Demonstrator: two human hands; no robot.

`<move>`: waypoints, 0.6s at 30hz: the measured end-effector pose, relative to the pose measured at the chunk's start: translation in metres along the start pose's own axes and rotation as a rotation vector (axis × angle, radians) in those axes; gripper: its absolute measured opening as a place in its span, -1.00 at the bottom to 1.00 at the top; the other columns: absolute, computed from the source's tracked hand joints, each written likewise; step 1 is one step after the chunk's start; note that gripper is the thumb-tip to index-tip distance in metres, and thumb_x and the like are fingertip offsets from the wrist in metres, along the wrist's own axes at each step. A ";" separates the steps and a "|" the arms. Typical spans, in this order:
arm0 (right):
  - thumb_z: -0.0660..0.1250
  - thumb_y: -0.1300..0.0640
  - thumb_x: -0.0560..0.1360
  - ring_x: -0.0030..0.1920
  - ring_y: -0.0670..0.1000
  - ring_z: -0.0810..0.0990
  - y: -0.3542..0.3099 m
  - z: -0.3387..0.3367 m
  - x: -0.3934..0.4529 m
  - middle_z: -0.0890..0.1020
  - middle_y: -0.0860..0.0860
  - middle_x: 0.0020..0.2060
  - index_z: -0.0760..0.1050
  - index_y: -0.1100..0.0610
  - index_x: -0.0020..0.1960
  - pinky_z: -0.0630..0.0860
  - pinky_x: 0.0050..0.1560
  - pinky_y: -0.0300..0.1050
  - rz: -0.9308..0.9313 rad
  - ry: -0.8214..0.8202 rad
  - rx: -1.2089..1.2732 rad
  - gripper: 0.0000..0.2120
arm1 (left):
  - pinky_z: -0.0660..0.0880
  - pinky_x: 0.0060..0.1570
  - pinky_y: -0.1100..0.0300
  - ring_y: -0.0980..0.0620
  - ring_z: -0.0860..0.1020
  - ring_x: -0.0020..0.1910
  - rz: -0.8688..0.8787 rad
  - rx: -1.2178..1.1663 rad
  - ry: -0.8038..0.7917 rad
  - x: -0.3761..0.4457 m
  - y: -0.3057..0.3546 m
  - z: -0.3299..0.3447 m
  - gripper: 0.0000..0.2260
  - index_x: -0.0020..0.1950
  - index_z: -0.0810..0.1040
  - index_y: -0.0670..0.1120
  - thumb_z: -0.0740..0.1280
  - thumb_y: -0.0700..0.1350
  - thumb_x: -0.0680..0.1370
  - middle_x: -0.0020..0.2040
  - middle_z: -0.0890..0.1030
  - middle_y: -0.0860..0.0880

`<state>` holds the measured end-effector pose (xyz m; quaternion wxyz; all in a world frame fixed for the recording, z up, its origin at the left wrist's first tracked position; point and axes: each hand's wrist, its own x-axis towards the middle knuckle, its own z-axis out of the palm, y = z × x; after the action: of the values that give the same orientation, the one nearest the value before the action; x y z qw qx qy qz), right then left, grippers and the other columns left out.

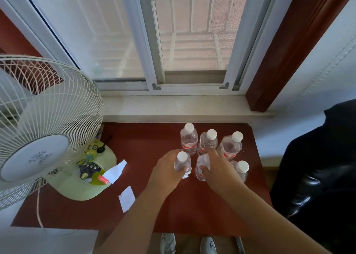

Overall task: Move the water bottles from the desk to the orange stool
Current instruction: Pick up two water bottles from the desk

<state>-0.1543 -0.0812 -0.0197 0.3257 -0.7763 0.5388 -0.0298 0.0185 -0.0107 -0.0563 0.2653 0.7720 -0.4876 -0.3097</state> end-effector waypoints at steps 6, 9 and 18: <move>0.39 0.15 0.53 0.35 0.09 0.45 0.002 0.014 -0.005 0.50 0.00 0.31 0.29 0.04 0.42 0.41 0.25 -0.02 0.020 0.042 0.087 -0.49 | 0.44 -0.04 0.53 0.49 0.49 0.02 0.054 -0.090 -0.033 0.000 -0.006 0.005 -0.64 0.12 0.53 0.17 0.47 -0.24 0.49 0.02 0.59 0.20; 0.44 0.14 0.50 0.33 0.08 0.41 0.006 0.022 -0.005 0.51 0.01 0.25 0.34 0.07 0.36 0.38 0.30 -0.01 0.024 0.036 0.126 -0.51 | 0.47 0.00 0.49 0.44 0.53 0.02 0.072 -0.100 0.000 0.001 -0.012 0.005 -0.68 0.16 0.60 -0.01 0.50 -0.27 0.46 -0.04 0.56 0.21; 0.49 0.07 0.44 0.38 -0.05 0.39 0.027 0.044 -0.008 0.48 -0.15 0.31 0.32 -0.11 0.41 0.36 0.33 -0.08 -0.057 0.040 0.204 -0.39 | 0.46 0.24 0.25 0.24 0.48 0.26 0.040 -0.147 0.058 -0.016 -0.037 0.014 -0.41 0.35 0.50 0.09 0.60 0.00 0.37 0.26 0.51 0.14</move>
<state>-0.1622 -0.0586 -0.0662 0.3913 -0.7533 0.5171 -0.1096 0.0253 0.0168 -0.0885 0.3414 0.7492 -0.4708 -0.3170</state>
